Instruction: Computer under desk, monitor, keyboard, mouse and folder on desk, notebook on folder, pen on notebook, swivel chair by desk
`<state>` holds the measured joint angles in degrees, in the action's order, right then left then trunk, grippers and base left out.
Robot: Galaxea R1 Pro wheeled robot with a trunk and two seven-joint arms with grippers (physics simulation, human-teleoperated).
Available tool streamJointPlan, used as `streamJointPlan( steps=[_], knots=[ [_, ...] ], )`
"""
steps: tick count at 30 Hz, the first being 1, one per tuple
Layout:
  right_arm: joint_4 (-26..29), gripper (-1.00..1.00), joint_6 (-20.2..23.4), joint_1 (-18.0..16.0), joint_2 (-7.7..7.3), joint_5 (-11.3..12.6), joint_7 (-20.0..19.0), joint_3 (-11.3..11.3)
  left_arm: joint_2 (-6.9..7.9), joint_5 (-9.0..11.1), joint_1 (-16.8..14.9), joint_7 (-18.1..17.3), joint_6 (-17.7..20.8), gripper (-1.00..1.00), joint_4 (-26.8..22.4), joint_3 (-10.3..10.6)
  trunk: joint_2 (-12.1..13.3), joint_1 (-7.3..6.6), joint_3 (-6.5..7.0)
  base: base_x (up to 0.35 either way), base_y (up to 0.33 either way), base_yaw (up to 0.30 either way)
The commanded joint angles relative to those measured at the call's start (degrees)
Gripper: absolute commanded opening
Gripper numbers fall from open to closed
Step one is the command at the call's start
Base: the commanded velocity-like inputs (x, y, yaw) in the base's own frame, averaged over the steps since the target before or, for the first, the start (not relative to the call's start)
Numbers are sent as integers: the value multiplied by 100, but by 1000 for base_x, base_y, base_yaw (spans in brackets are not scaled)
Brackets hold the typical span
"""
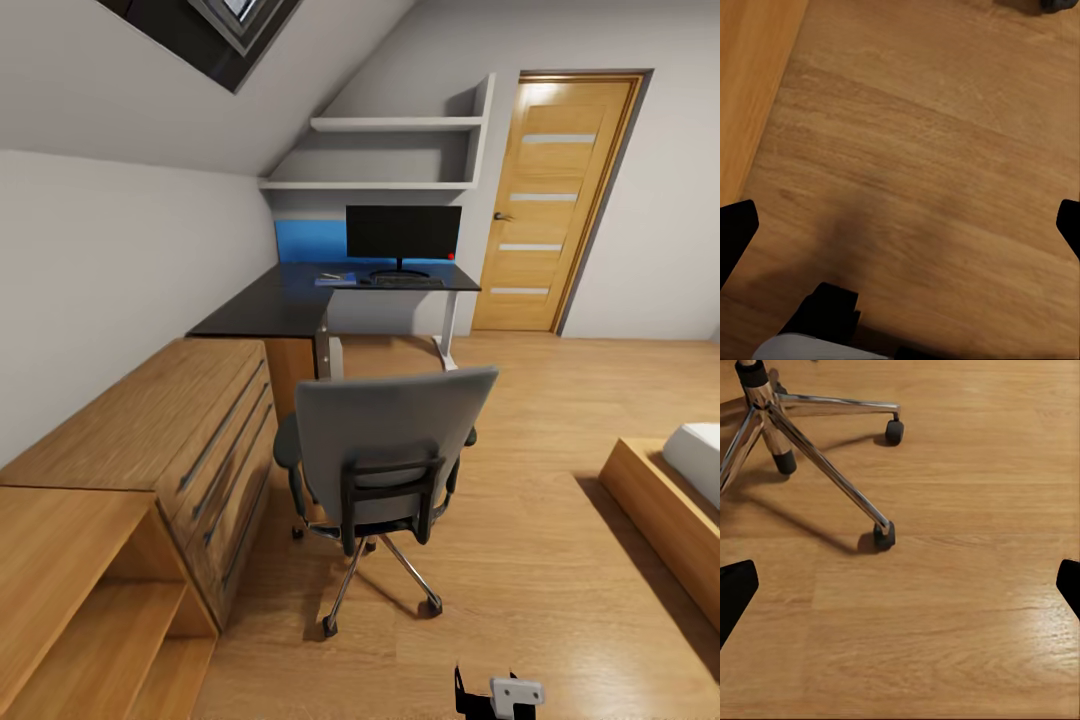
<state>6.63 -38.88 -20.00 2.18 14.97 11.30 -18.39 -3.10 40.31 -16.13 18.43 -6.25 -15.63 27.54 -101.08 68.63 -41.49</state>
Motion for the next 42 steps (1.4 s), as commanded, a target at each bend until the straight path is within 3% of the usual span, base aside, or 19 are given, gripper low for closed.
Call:
streamJointPlan(
  steps=[1, 42],
  knots=[
    [-3, 100, -14, -4, 1, 33, 30, -50, 2, 56, -4, 29, -26, 100, -1, 50, -44, 20, -24, -74, 0, 0],
    [-12, 100, -12, -4, 9, 15, 27, -54, 2, 61, -4, 29, -15, 100, 1, 56, -1689, 921, -760, -4, 0, 0]
  ],
)
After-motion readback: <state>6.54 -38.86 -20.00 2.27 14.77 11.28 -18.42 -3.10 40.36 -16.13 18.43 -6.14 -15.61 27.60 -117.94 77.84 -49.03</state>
